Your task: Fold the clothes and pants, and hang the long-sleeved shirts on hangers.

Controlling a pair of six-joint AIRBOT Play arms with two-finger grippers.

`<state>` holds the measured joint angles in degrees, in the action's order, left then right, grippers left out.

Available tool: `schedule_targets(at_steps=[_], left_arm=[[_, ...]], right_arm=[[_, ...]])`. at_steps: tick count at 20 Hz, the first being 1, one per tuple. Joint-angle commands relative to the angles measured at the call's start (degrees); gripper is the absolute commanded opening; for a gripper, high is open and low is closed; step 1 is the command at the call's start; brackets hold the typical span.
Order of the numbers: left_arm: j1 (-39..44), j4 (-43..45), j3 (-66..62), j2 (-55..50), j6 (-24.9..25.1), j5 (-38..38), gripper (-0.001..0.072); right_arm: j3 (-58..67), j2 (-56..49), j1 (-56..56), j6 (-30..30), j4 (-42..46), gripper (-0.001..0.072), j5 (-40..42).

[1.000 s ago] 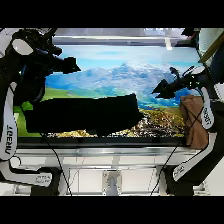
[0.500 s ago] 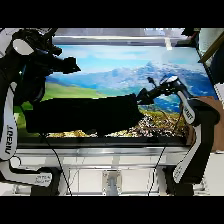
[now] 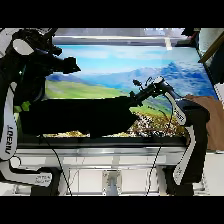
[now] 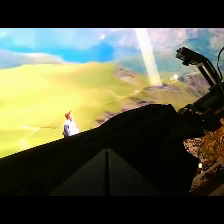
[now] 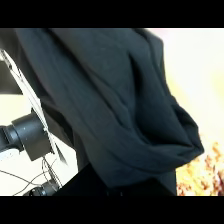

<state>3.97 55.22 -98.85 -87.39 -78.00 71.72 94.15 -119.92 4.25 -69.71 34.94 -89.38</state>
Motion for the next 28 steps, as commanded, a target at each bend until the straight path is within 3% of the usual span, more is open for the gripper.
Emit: schedule_targets(at_steps=[1,3,8,13,17,19,21,28], left_arm=[[0.17,1.46,0.02,-0.96,0.00,1.66,0.0018],[1.03,1.44,0.35,-2.45,0.00,4.17,0.0017],[10.23,3.30,8.00,-6.36,0.02,3.56,0.0017],[24.24,3.28,11.69,-14.23,-1.70,-4.22,0.0017],[31.47,3.32,11.67,-17.64,-4.07,-14.67,0.0017],[31.93,3.32,11.65,-17.64,-5.57,-20.22,0.0017],[30.58,3.45,11.52,-17.59,-5.64,-20.96,0.0017],[19.10,11.04,11.52,-7.91,-4.94,-6.16,0.0017]], right_arm=[[0.04,3.17,-1.22,-0.37,-0.13,0.0010,-3.19],[0.07,7.58,-3.85,-1.97,1.44,0.0010,-3.19],[0.07,20.59,-10.01,-7.72,15.10,0.0010,-3.21],[1.57,28.13,-10.75,-10.78,19.56,0.0010,-4.35],[8.09,28.72,-10.95,-17.70,30.05,0.0009,-8.81],[9.22,28.72,-9.16,-18.53,29.86,0.0009,-8.96],[9.57,28.68,-6.38,-20.37,29.86,0.0009,-7.10],[9.57,26.93,6.86,-31.41,29.79,0.0009,8.41]])
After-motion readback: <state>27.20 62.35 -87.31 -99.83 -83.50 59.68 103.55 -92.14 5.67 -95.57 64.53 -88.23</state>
